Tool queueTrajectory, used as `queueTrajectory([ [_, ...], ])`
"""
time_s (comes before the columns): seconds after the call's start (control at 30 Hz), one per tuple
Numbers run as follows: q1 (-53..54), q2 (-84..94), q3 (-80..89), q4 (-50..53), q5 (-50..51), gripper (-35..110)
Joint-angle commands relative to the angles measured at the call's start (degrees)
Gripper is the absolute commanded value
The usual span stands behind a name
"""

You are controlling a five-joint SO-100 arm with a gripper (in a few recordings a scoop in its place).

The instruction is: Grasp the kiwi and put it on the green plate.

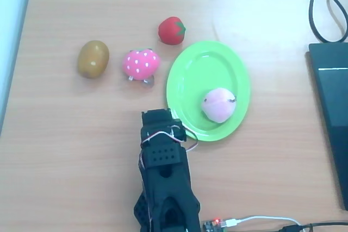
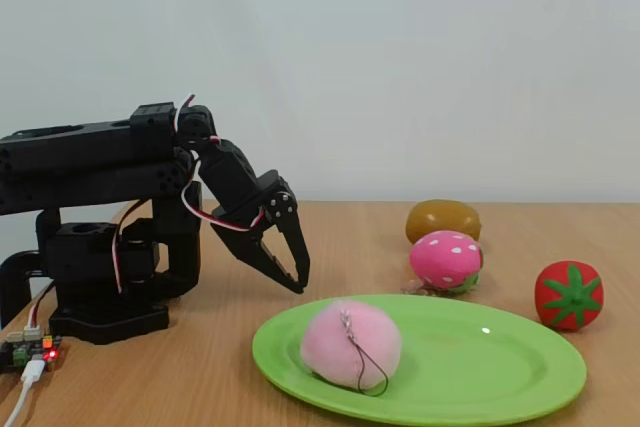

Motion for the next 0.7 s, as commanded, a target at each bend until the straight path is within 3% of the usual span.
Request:
queueTrajectory([
  [0.0, -1.4, 1.1, 0.2, 0.3, 0.6, -8],
  [0.67, -1.7, -4.9, -15.3, 0.3, -0.5, -8],
])
